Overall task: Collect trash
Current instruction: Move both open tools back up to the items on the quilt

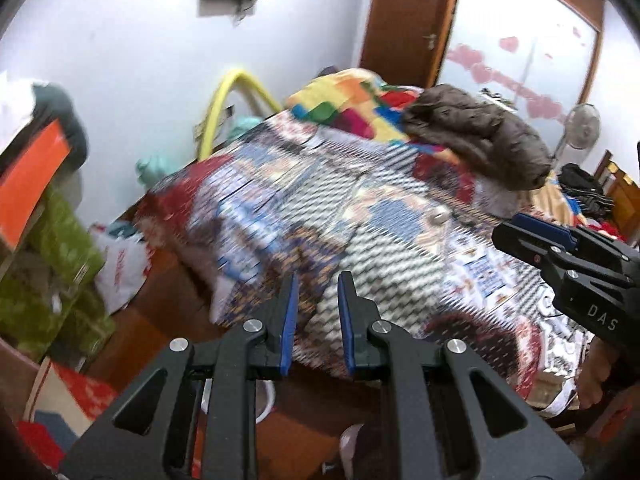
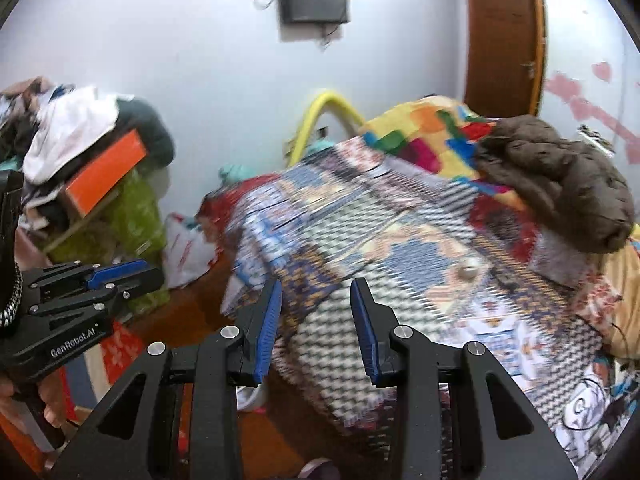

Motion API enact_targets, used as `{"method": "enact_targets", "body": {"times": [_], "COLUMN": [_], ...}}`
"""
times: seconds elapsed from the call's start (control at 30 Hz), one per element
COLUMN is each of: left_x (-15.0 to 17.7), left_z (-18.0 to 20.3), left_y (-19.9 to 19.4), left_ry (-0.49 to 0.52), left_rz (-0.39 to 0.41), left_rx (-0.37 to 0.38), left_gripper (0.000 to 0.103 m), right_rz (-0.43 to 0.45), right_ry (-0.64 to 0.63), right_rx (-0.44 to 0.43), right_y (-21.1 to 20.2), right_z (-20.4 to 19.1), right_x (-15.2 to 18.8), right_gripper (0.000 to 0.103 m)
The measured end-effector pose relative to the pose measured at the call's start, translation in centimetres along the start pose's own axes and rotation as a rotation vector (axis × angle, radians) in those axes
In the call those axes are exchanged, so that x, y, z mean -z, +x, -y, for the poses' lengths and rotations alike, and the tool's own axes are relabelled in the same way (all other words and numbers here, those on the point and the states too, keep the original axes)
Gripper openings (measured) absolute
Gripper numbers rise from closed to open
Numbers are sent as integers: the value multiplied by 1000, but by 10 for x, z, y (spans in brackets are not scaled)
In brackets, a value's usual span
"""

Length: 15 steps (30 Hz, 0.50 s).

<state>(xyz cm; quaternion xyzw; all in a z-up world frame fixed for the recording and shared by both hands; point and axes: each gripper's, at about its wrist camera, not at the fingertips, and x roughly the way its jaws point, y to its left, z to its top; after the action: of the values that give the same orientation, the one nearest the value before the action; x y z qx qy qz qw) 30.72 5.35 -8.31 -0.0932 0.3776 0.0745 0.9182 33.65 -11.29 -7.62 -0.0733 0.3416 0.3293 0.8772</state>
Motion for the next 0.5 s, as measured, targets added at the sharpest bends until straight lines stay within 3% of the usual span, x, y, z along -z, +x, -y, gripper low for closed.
{"method": "enact_targets", "body": {"times": [0.23,0.43,0.5], "left_x": [-33,-53,-58], "left_z": [62,111,126], "left_y": [30,67,80], "left_ry": [61,105,121], "left_rz": [19,6,-1], "left_rx": [65,112,127], "left_gripper": [21,23,38], "right_rz": [39,17,3], "right_ry": [38,97,122], "right_rx": [148,233,256], "right_y": [-19,-20,-15], "right_z": [76,143,167], "right_x": [0,6,7], "right_gripper": [33,35,44]}}
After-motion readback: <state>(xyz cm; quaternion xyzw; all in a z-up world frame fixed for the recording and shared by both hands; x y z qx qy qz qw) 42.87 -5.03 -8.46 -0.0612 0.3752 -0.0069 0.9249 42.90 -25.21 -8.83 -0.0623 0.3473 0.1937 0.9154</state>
